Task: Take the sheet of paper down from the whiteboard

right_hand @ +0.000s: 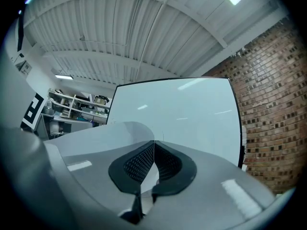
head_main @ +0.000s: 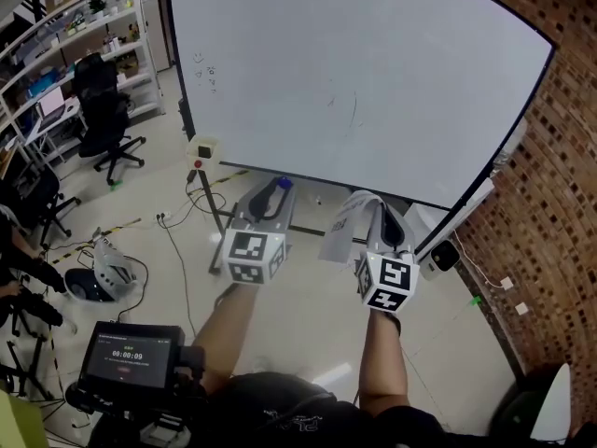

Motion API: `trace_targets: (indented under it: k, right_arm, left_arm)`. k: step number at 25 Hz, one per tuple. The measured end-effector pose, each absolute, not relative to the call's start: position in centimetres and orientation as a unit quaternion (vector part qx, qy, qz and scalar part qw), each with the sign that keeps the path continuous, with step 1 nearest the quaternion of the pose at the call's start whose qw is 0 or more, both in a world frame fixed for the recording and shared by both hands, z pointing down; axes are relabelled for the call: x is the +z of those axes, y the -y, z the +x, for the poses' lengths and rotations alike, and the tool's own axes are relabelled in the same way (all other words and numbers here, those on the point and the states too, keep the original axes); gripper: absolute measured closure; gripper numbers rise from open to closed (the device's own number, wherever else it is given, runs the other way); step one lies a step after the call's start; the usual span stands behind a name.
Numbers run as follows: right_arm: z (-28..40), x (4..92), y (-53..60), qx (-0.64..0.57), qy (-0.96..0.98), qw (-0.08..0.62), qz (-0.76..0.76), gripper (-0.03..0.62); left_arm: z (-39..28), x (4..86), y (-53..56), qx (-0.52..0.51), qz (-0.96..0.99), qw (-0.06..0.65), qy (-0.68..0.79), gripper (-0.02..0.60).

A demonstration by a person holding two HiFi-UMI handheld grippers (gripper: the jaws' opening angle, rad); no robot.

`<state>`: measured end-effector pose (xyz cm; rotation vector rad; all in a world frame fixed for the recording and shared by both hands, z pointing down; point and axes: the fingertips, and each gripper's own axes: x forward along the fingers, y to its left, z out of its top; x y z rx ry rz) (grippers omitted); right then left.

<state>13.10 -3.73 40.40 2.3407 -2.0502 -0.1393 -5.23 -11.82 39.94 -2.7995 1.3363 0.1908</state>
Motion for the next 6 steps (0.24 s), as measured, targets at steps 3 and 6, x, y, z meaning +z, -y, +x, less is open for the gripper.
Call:
trace_targets:
  k: [3, 6]
  right_arm:
    - [13.00, 40.05, 3.68, -0.048, 0.658, 0.014, 0.751, 0.582]
    - [13.08, 40.01, 3.56, -0.047, 0.657, 0.017, 0.752, 0.582]
  left_arm:
    - [-4.98, 39.76, 11.72, 0.060, -0.901, 0.018, -0.429, 0.459]
    - [-4.78, 39.74, 11.61, 0.057, -0.902, 0.016, -0.427, 0.457]
